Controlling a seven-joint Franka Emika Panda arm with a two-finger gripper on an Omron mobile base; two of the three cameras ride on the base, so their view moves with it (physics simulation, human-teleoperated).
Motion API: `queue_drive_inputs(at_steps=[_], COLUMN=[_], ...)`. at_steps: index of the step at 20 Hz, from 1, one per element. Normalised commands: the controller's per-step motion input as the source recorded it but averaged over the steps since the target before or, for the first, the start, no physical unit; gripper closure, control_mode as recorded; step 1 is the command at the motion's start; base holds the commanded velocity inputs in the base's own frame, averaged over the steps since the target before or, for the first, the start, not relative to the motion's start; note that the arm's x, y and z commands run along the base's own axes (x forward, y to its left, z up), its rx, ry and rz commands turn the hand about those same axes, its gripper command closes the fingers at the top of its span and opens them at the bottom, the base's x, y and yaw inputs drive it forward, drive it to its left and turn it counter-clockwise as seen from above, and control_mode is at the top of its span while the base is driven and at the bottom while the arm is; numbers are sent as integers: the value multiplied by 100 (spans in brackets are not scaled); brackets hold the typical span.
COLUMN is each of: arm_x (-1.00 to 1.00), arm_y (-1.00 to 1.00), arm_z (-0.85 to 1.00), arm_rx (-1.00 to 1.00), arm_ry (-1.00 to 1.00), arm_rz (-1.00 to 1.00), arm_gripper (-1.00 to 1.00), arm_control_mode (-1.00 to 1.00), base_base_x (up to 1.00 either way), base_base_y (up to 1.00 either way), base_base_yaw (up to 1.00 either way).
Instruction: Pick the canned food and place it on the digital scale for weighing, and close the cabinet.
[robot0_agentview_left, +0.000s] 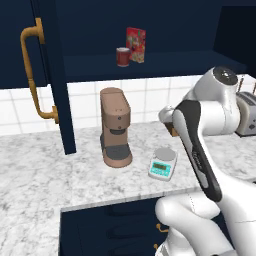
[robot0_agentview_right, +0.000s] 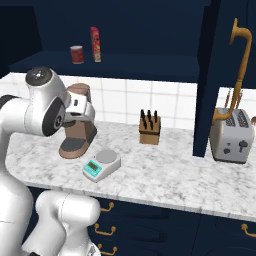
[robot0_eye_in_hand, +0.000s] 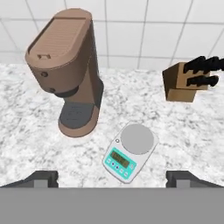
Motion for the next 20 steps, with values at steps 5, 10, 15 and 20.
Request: queue_drive_inputs(at_steps=[5,10,15,20], arm_x=[-33,-9,16,33], arm_y=[2,15,15,9], arm_z=[96,61,34,49], arm_rx=[0,-2,-4,-1], arm_ry=[-14,-26,-19,-9], arm_rz=[4,0,0,0], arm_gripper=[-100,-100,-100,-100], arm_control_mode=[-100,-100,-100,-100], base_base_x=[0,0,0,0], base_base_y=[0,0,0,0], base_base_yaw=[0,0,0,0])
